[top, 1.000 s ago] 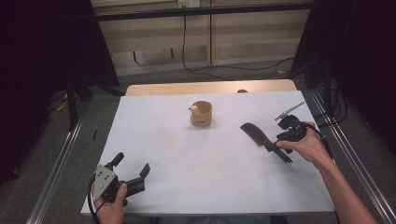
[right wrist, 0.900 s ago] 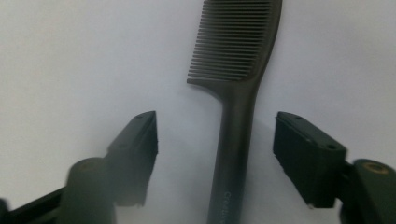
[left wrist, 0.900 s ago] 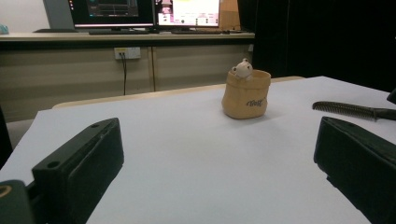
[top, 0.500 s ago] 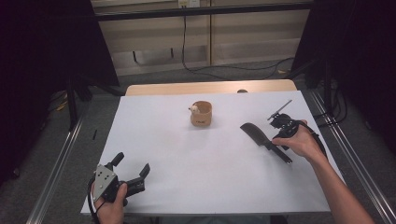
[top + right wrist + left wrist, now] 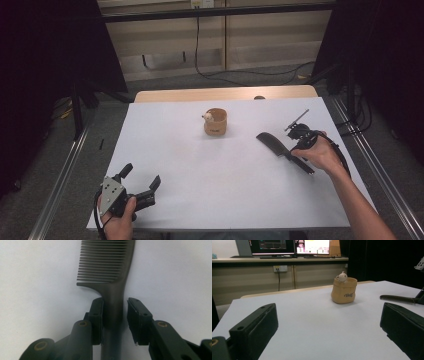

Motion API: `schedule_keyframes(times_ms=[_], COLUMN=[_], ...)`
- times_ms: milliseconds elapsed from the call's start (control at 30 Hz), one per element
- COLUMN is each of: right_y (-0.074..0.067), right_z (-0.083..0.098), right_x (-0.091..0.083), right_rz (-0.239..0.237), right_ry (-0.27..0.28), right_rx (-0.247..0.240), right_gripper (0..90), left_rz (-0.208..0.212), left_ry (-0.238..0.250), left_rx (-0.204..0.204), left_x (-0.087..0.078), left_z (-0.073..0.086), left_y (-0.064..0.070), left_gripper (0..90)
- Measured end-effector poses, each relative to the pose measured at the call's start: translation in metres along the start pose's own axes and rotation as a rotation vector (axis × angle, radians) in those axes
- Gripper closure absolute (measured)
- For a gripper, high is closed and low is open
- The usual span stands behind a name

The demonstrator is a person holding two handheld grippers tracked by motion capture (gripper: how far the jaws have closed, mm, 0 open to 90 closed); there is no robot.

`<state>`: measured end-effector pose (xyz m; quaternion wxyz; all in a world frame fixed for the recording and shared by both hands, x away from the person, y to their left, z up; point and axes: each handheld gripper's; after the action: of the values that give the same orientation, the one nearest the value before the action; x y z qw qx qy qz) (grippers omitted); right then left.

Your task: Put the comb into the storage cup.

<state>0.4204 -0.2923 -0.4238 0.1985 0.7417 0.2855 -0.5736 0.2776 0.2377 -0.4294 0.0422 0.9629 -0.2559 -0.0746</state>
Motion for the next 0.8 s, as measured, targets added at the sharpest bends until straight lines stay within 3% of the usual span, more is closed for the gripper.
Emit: schedule_keyframes(times_ms=[467,800], right_y=[-0.0023,-0.0019], right_z=[-0.0024,-0.0005], right_x=[0.0001,-0.0059], right_rz=[0.023,-0.004], right_ry=[-0.016,0.027], right_rx=[-0.035,-0.022], right_gripper=[72.9,73.2], left_rz=[0.0,-0.001], left_ry=[0.003,-0.001], left_rx=[-0.002,0.002], left_x=[0.0001,0.0004], left_z=[-0.0002,-0.0002], left_y=[0.0001,-0.0006], left_gripper=[1.6,1.7])
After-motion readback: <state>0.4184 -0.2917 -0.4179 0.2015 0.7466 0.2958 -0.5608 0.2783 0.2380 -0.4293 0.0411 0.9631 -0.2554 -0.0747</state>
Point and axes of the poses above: each handheld gripper's, and its own axes: x roughly forward along the jaws, z roughly out of its underside, y roughly to its right, and after that the axes turned 6 degrees about -x, right-handed
